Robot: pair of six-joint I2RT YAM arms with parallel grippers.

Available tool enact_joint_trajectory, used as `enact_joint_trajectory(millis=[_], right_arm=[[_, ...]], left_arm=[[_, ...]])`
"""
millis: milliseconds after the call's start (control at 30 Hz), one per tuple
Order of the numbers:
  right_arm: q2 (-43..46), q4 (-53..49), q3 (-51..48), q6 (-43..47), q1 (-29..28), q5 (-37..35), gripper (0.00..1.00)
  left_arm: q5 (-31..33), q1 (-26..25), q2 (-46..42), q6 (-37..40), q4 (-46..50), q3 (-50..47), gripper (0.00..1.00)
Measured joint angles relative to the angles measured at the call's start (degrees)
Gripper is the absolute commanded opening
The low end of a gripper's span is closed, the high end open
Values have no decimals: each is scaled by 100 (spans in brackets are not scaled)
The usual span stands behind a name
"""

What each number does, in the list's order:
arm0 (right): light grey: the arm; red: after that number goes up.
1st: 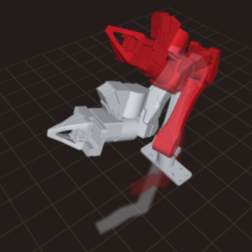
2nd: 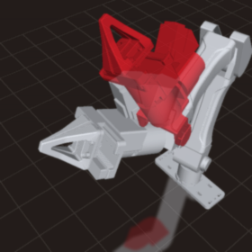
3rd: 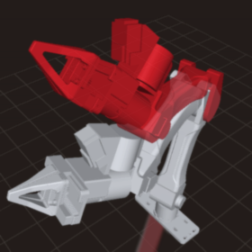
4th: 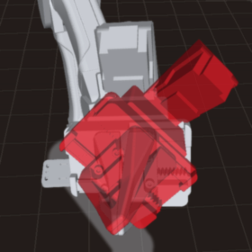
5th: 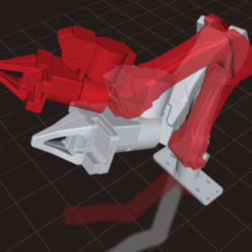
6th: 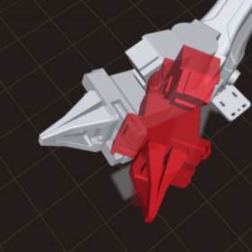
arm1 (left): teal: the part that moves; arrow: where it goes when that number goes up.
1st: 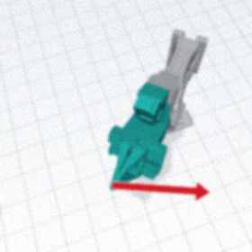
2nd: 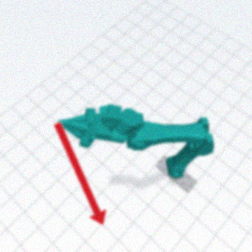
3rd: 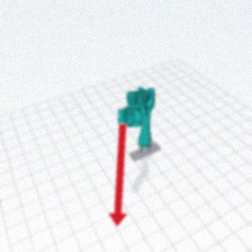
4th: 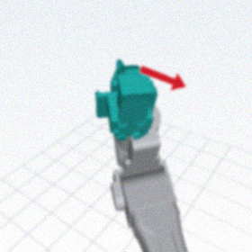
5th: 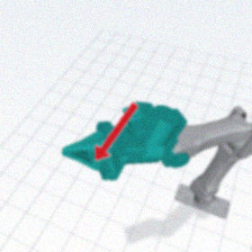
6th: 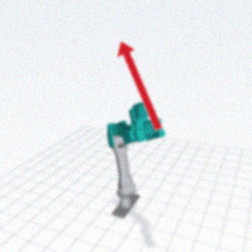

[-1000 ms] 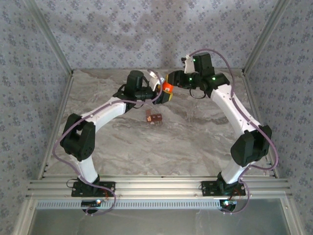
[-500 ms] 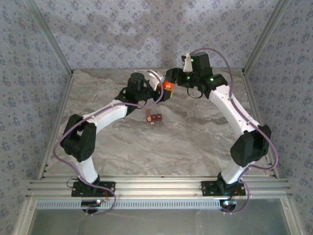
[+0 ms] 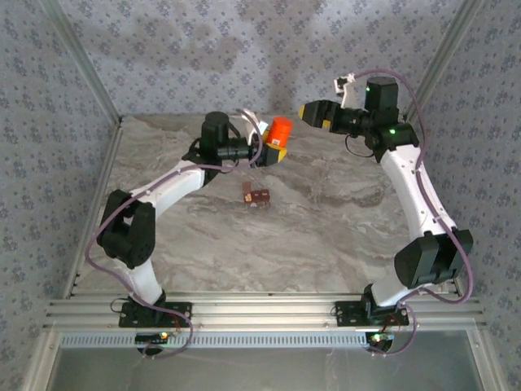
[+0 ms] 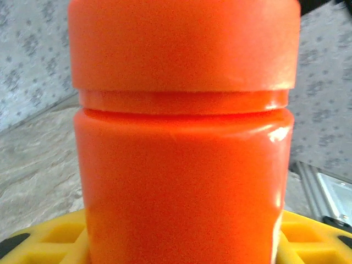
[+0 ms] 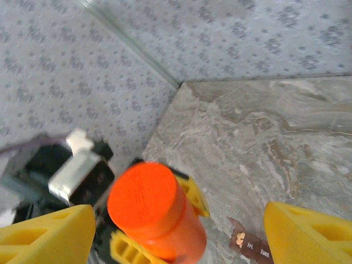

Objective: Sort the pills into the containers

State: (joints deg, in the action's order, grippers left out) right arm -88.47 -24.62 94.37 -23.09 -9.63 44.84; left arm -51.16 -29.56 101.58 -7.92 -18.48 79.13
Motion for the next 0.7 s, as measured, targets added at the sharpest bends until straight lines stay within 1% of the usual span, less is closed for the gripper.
enact_joint_trajectory(millis=[167,300,433,700], right_arm=[[-136,-271,354,581,-44,507,81],[-214,-520,592,935,-44,660,80],[-262,-713,682,1180,-94,671,79],[-398,-828,688,1353,-306,660,78]], left_arm=[[-905,52,57,-4,496,693,0],[-1261,20,96,37,782,817,0],[-1401,15,153,59,981,817,0],[-1423,-2,173,101,1110,815,0]])
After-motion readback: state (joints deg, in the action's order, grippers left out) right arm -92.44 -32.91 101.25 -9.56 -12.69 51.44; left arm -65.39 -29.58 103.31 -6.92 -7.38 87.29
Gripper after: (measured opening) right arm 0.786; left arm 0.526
